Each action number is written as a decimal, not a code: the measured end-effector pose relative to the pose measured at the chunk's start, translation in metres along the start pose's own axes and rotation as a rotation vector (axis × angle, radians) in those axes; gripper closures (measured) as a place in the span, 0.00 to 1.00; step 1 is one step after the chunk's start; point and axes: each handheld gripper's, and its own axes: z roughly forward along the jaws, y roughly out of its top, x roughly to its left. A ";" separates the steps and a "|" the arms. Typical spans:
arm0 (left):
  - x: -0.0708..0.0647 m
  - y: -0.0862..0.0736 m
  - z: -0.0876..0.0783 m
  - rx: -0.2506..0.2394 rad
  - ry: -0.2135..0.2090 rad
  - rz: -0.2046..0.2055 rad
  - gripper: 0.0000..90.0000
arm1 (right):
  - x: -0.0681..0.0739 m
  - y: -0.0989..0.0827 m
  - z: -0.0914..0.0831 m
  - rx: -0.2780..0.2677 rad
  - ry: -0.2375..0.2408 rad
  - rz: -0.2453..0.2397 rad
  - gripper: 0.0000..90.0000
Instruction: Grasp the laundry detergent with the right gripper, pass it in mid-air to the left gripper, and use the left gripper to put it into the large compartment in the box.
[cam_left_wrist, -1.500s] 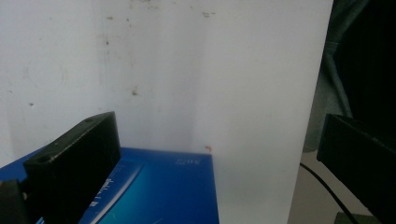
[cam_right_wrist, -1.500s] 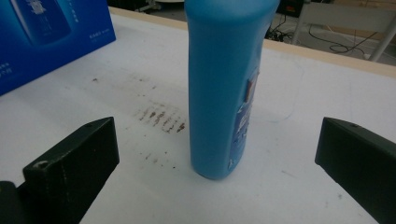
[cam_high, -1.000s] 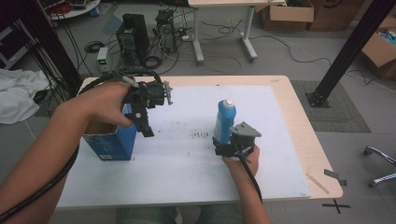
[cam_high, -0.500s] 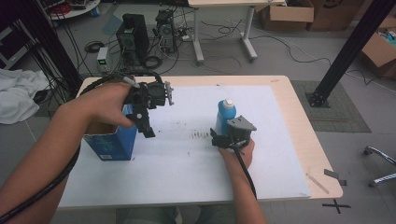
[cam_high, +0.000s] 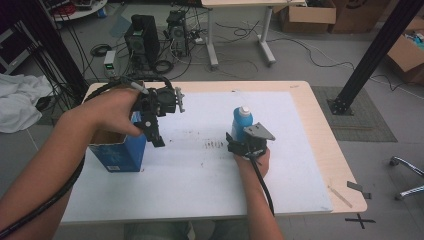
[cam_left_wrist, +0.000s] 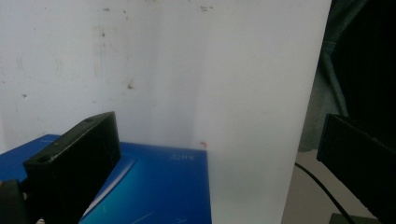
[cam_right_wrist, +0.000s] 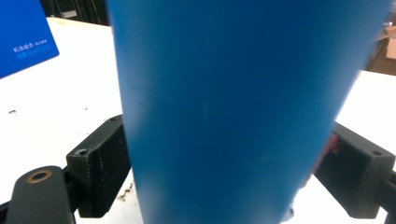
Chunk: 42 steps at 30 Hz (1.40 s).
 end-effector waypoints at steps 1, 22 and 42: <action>0.000 0.000 0.000 -0.001 0.000 -0.001 0.00 | 0.001 0.000 0.001 0.003 0.001 -0.008 0.16; 0.001 0.002 0.005 0.006 -0.004 0.001 0.00 | 0.003 -0.003 0.001 0.023 -0.007 -0.001 0.32; 0.003 0.001 0.006 0.002 -0.006 -0.002 0.00 | 0.004 -0.003 0.001 0.018 -0.043 0.000 0.40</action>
